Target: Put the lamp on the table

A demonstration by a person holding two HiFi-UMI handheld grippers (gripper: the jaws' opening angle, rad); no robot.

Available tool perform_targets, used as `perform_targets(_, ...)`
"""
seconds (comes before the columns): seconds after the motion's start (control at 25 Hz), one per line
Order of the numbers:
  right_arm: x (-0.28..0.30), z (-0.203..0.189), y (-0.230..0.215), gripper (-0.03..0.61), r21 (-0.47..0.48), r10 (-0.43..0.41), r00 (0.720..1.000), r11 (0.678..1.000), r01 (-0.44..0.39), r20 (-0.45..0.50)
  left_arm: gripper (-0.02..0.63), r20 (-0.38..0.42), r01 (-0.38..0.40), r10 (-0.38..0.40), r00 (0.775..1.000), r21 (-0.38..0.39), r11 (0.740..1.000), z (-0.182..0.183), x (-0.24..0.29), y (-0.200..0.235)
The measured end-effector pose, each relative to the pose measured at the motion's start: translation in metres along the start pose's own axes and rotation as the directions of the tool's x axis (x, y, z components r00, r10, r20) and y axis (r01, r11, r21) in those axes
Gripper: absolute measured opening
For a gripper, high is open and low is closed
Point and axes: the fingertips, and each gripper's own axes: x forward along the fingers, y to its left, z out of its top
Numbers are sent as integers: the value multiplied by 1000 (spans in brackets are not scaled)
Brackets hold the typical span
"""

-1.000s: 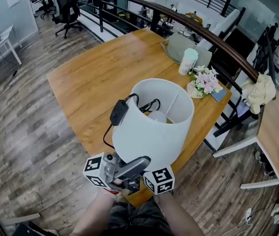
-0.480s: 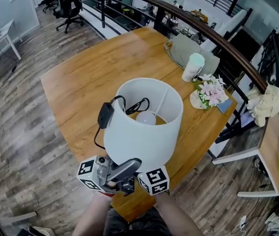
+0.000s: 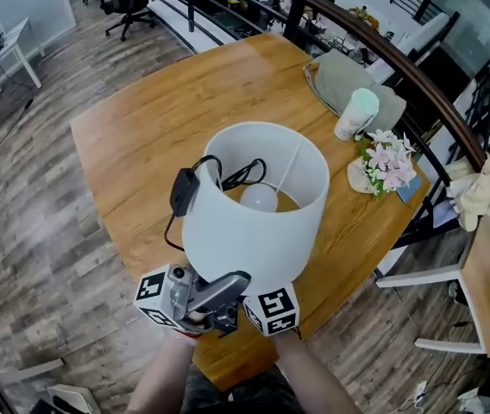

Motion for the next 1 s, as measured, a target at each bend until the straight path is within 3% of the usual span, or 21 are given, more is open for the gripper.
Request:
perform_targets(0.24,5,-1,1,189,-17,9,1000,1000,-9,3,0,10,2,-2,1000,7,1000,5,-3,1)
perform_targets(1.0,-19,-2,1,196,21,-68,998,997,68,3,0,-7,4,-4,1000,5,1000,-11,-9,-11)
